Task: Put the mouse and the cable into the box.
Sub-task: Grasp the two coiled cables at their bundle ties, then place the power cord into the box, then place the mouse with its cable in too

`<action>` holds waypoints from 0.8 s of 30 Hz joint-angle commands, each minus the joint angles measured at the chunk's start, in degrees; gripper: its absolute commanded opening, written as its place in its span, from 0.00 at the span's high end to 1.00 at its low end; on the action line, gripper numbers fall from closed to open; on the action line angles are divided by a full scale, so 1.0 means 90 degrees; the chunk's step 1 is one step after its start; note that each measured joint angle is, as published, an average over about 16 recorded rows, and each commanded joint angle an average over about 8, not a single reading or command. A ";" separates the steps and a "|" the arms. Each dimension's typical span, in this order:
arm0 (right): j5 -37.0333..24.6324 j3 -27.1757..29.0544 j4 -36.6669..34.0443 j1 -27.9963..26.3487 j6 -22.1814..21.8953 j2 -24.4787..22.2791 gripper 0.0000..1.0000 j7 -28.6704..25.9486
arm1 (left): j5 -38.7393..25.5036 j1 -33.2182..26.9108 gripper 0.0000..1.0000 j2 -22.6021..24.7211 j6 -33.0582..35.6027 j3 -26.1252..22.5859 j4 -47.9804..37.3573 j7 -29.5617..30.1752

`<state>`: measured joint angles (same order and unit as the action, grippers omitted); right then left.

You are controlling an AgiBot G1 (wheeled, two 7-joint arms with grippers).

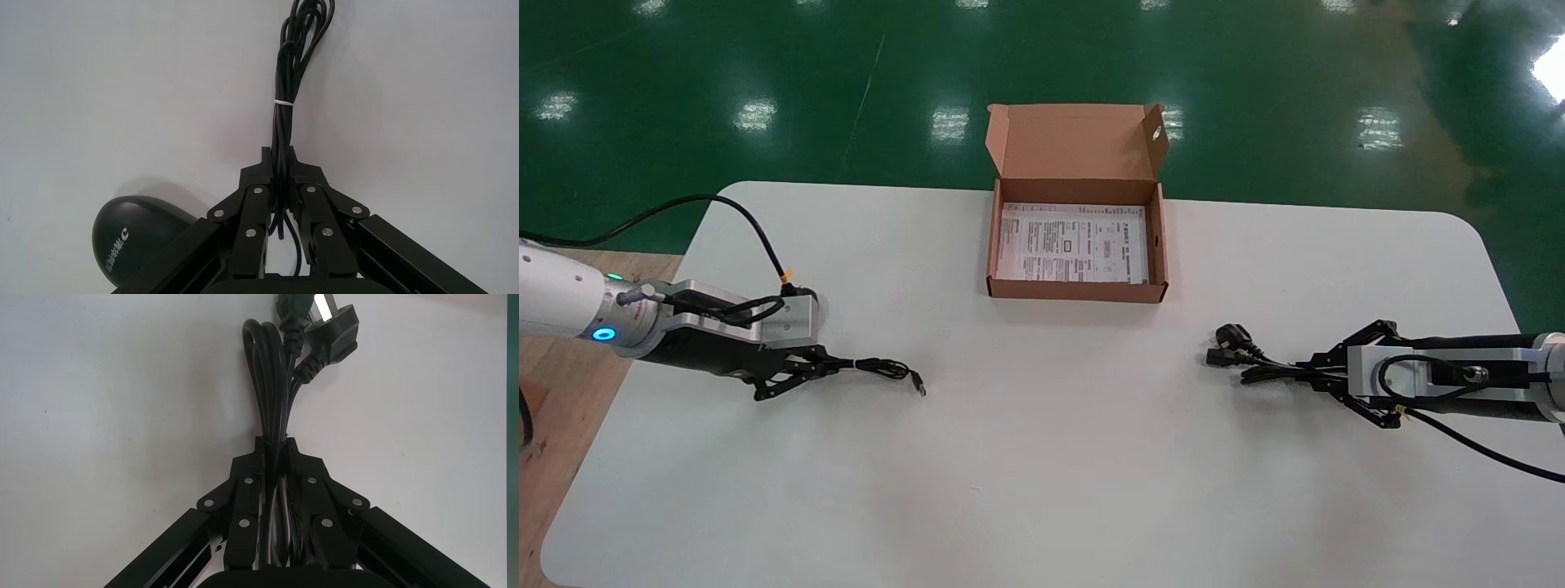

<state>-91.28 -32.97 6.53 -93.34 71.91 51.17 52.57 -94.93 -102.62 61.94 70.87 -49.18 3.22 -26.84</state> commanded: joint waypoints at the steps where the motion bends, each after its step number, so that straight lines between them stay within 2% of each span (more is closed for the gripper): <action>1: -0.0002 -0.0002 -0.0006 0.0015 -0.0009 -0.0002 1.00 0.0012 | -0.0014 0.0037 1.00 0.0003 0.0000 -0.0010 -0.0008 -0.0014; 7: 0.0202 0.0143 0.0132 -0.0373 0.0144 -0.0033 1.00 -0.0259 | 0.0224 -0.0622 1.00 -0.0062 -0.0116 0.0175 0.0206 0.0163; 12: 0.0382 0.0276 0.0476 -0.0815 0.0017 0.0240 1.00 -0.0596 | 0.0593 -0.1342 1.00 -0.0212 -0.0595 0.0483 0.0612 0.0174; 18: 0.0394 0.0296 0.0893 -0.1074 -0.0604 0.1010 1.00 -0.0919 | 0.1134 -0.1938 1.00 -0.0293 -0.1146 0.0927 0.1206 -0.0196; 24: 0.0261 0.0212 0.1072 -0.0962 -0.1421 0.1890 1.00 -0.0813 | 0.1395 -0.2418 1.00 -0.0080 -0.1305 0.1144 0.1527 -0.0588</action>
<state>-89.01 -31.12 15.31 -101.91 59.62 67.66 45.68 -82.38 -124.11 61.23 59.72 -38.97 16.57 -32.36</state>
